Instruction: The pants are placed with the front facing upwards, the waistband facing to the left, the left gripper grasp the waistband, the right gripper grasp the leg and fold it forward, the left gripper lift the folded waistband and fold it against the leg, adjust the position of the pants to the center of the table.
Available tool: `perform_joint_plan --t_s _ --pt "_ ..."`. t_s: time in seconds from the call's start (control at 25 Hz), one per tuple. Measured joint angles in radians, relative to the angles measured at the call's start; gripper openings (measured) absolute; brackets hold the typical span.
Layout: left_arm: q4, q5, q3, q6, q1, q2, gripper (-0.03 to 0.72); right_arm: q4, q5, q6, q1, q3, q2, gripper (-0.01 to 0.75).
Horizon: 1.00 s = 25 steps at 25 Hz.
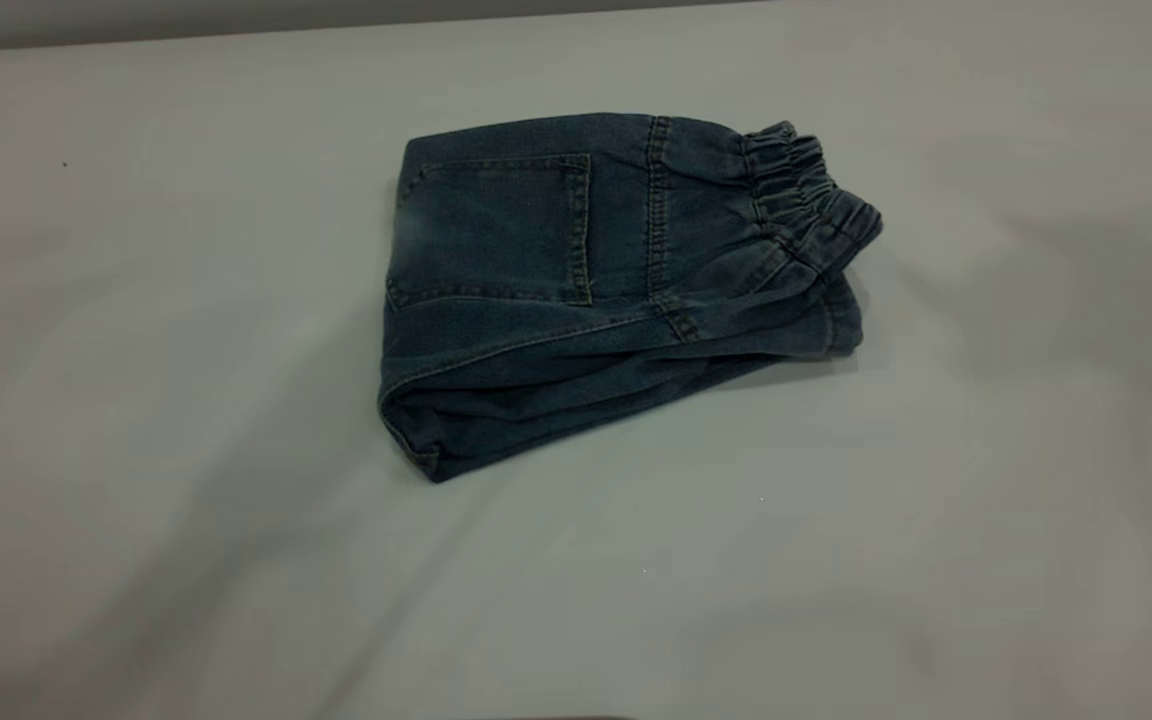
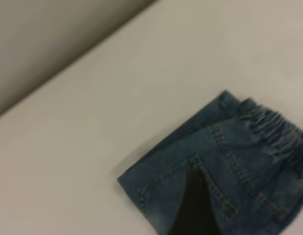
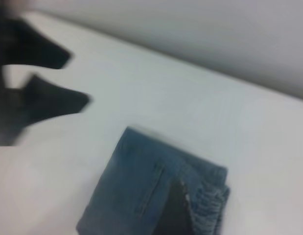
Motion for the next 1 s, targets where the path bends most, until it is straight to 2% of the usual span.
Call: perform_joint_plan --t_s 0.2,0.36,0.64,1.0 --pt "0.000 0.000 0.218 -0.007 0.000 -0.268 0.507 -0.045 0.006 0.086 0.000 0.028 -0.174 0.549" --pt "0.000 0.000 0.406 -0.007 0.000 -0.498 0.507 -0.060 0.008 0.096 0.000 0.118 -0.348 0.549" --pt "0.000 0.000 0.714 -0.007 -0.001 -0.964 0.507 -0.079 0.014 0.100 0.000 0.393 -0.680 0.549" --pt "0.000 0.000 1.037 -0.007 -0.001 -1.366 0.507 -0.095 0.014 0.108 0.000 0.766 -1.088 0.549"
